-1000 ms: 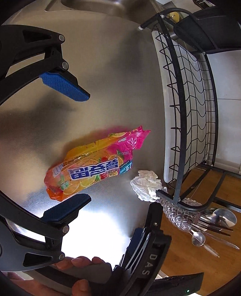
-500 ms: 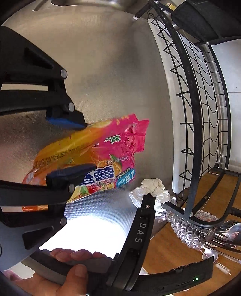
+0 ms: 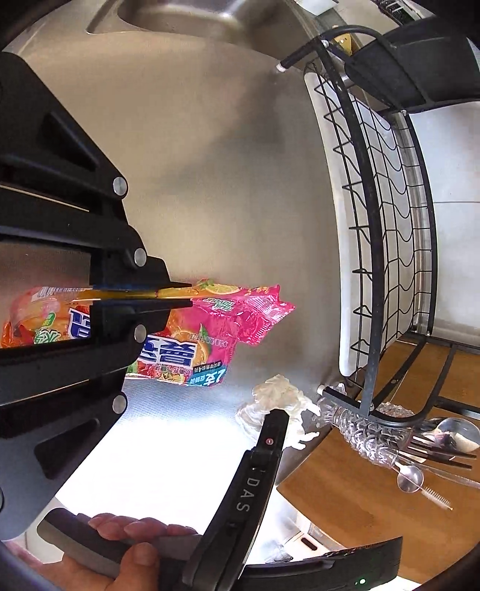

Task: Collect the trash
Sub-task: 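Carry the snack bag and tissue down over the black bin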

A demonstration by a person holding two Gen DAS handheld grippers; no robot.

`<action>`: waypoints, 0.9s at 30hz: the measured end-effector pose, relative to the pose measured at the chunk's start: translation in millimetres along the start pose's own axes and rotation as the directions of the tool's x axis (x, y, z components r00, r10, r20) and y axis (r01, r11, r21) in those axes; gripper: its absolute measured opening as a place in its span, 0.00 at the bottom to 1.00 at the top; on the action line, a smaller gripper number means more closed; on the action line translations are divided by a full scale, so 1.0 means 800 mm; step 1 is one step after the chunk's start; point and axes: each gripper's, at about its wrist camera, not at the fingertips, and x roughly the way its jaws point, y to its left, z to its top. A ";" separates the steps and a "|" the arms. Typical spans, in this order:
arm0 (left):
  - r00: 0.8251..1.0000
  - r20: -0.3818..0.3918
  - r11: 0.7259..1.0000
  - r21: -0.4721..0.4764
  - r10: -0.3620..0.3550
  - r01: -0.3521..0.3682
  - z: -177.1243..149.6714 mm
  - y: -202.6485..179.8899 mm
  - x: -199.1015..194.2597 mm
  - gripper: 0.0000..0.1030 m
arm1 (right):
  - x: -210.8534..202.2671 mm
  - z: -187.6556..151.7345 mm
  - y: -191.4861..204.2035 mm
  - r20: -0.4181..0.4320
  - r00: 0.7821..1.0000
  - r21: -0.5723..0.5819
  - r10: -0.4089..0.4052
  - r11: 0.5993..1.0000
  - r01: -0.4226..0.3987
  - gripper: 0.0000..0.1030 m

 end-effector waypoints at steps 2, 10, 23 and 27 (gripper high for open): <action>1.000 0.011 1.000 0.005 0.000 0.000 -0.015 0.005 -0.017 0.01 | -0.016 -0.015 0.005 0.011 1.000 0.007 -0.004 1.000 0.004 0.22; 0.999 0.038 1.000 0.019 0.010 -0.011 -0.094 0.042 -0.086 0.01 | -0.080 -0.093 0.052 0.054 0.998 0.016 -0.017 1.000 0.016 0.22; 1.000 0.018 1.000 -0.026 0.017 -0.017 -0.240 0.106 -0.174 0.01 | -0.153 -0.242 0.137 0.039 0.999 -0.035 0.003 0.999 -0.002 0.22; 1.000 -0.013 0.998 -0.057 0.014 -0.015 -0.275 0.115 -0.184 0.01 | -0.159 -0.284 0.154 -0.021 0.999 -0.066 0.028 0.997 -0.029 0.22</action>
